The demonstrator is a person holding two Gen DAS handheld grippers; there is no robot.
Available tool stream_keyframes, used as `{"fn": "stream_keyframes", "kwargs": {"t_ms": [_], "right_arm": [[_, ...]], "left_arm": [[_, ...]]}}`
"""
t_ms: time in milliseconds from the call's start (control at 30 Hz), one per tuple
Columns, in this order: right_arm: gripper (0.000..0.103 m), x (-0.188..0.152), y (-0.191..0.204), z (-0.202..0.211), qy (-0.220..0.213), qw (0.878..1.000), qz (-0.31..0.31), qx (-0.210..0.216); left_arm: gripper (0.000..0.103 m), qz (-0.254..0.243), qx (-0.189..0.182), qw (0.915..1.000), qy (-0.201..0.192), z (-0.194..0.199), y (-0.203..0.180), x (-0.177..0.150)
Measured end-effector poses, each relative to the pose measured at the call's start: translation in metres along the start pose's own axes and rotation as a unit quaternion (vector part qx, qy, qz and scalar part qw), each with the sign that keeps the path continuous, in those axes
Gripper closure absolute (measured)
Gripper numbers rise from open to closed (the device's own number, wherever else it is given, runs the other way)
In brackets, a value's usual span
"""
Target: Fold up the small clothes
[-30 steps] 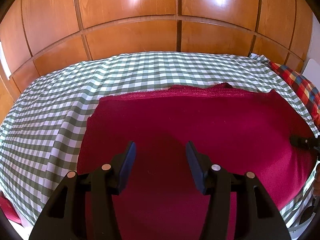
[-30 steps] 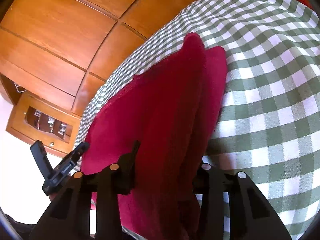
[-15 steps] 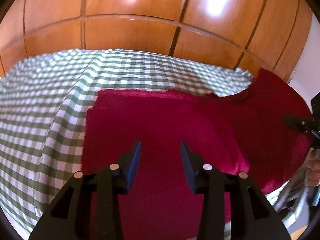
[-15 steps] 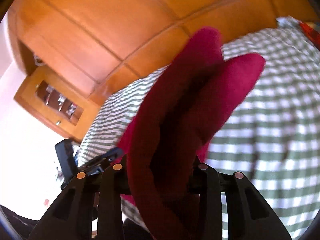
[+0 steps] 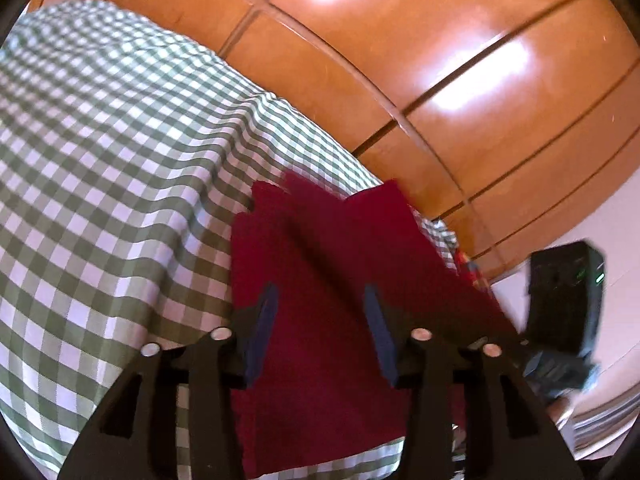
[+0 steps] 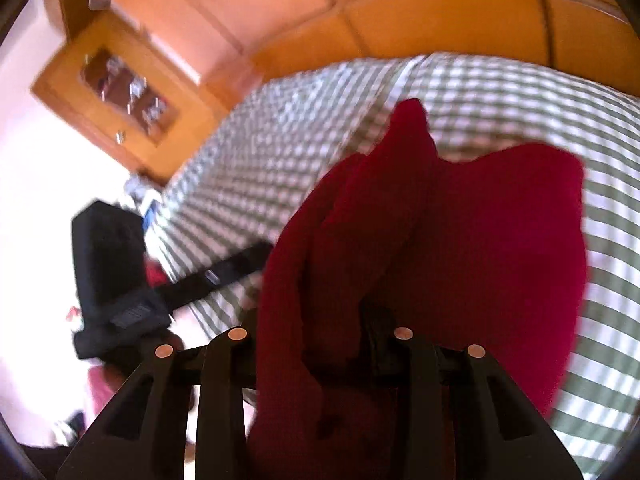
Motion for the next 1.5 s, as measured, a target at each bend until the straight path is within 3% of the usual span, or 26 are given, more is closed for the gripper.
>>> {"fn": "stream_keyframes", "kwargs": {"t_ms": [67, 100, 133, 267, 333, 467, 633, 800, 867, 933, 967, 1067, 1167, 1233, 1333, 1500], "right_arm": [[0.060, -0.007, 0.007, -0.012, 0.014, 1.000, 0.022, -0.007], [0.050, -0.008, 0.013, -0.013, 0.014, 0.999, 0.030, 0.005], [0.040, -0.010, 0.021, -0.010, 0.009, 0.999, 0.041, 0.026], [0.028, -0.015, 0.047, 0.016, 0.000, 0.989, 0.048, 0.141], [0.027, -0.020, 0.040, 0.046, -0.026, 0.984, 0.037, 0.170], [0.027, -0.039, 0.011, 0.082, -0.066, 0.989, 0.027, 0.131], [0.048, -0.068, -0.003, 0.077, -0.052, 0.995, 0.034, 0.083], [0.049, -0.084, 0.027, 0.039, -0.015, 0.993, 0.086, 0.076], [0.049, -0.089, 0.036, 0.013, 0.012, 0.992, 0.102, 0.068], [0.049, -0.100, 0.036, -0.015, 0.038, 0.992, 0.120, 0.029], [0.049, -0.104, 0.034, -0.023, 0.041, 0.992, 0.118, 0.026], [0.048, -0.106, 0.037, -0.015, 0.039, 0.990, 0.127, 0.039], [0.040, -0.105, 0.036, 0.008, 0.045, 0.988, 0.124, 0.075], [0.031, -0.097, 0.029, 0.031, 0.024, 0.990, 0.115, 0.082], [0.030, -0.075, 0.005, 0.067, -0.029, 0.994, 0.072, 0.083], [0.025, -0.039, -0.056, 0.083, -0.090, 0.996, -0.013, 0.007]], "left_arm": [[0.048, 0.016, -0.021, 0.9996, 0.007, 0.001, 0.004, 0.001], [0.047, 0.030, -0.033, 0.9989, 0.012, 0.000, 0.006, 0.001], [0.044, 0.036, -0.039, 0.9984, 0.016, -0.002, 0.007, 0.002], [0.038, 0.071, -0.077, 0.9939, 0.036, -0.005, 0.010, 0.002], [0.035, 0.085, -0.089, 0.9914, 0.044, -0.006, 0.010, 0.001], [0.031, 0.097, -0.107, 0.9880, 0.055, -0.004, 0.008, 0.001], [0.029, 0.084, -0.103, 0.9885, 0.072, -0.007, -0.001, 0.000], [0.029, 0.036, -0.043, 0.9942, 0.091, -0.025, -0.011, -0.006], [0.047, -0.005, 0.019, 0.9957, 0.091, -0.032, -0.006, -0.010], [0.055, -0.056, 0.108, 0.9878, 0.097, -0.040, 0.011, -0.020], [0.055, -0.064, 0.128, 0.9849, 0.098, -0.040, 0.019, -0.025], [0.055, -0.063, 0.134, 0.9863, 0.072, -0.034, 0.024, -0.030], [0.044, -0.082, 0.166, 0.9813, 0.053, -0.029, 0.024, -0.030], [0.042, -0.090, 0.176, 0.9791, 0.048, -0.027, 0.022, -0.029], [0.038, -0.110, 0.194, 0.9742, 0.034, -0.022, 0.018, -0.026], [0.037, -0.178, 0.236, 0.9551, 0.007, -0.020, 0.006, -0.025]]}}
Point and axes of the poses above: each gripper's, at about its wrist camera, not at the fingertips, and z roughly against the way its jaws point, y to its left, x to its top, the point moved 9 cm from there along -z, roughly the way its jaws point, and after that the axes turned 4 degrees about z, right-handed, at the moved point
